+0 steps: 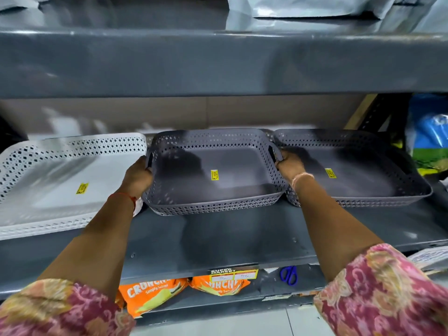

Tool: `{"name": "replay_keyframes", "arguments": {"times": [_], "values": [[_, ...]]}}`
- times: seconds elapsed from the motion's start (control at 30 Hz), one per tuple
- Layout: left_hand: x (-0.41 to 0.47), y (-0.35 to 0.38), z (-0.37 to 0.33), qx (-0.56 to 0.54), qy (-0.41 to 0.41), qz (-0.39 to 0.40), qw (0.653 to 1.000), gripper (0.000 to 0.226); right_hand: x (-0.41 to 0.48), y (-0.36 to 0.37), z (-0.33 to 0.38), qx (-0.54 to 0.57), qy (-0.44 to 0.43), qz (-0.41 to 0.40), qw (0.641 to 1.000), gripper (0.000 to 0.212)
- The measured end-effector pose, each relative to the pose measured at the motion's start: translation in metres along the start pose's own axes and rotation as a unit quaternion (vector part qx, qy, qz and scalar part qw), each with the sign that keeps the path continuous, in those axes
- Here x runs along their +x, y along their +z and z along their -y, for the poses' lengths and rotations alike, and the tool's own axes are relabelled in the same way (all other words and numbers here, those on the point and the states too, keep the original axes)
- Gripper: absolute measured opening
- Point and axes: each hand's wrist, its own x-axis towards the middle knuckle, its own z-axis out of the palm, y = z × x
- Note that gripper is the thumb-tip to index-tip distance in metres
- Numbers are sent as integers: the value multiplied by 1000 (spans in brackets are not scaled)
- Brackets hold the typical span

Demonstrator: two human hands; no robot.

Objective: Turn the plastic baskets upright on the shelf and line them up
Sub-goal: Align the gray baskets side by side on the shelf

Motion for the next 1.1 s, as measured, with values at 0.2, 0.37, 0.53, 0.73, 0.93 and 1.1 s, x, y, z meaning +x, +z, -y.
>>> {"name": "replay_keyframes", "arguments": {"times": [0.2,0.37,0.53,0.73,0.93,1.1], "values": [[5,2,-4,11,8,3,1000,33,9,4,0,-34,-4,4,999,50],[-4,0,-4,-19,-9,2,1000,38,4,3,-3,-34,-2,10,999,42],[-26,-4,-1,-34,-12,10,999,42,-15,1,-11,0,-13,5,1000,44],[-55,-8,8,-83,2,28,996,44,-44,-4,-25,9,-24,-2,1000,38],[-80,-8,13,-94,3,32,995,43,-69,-9,-35,15,-27,7,1000,39],[-91,-7,12,-90,0,25,996,40,-82,-12,-40,15,-25,17,999,48]]}}
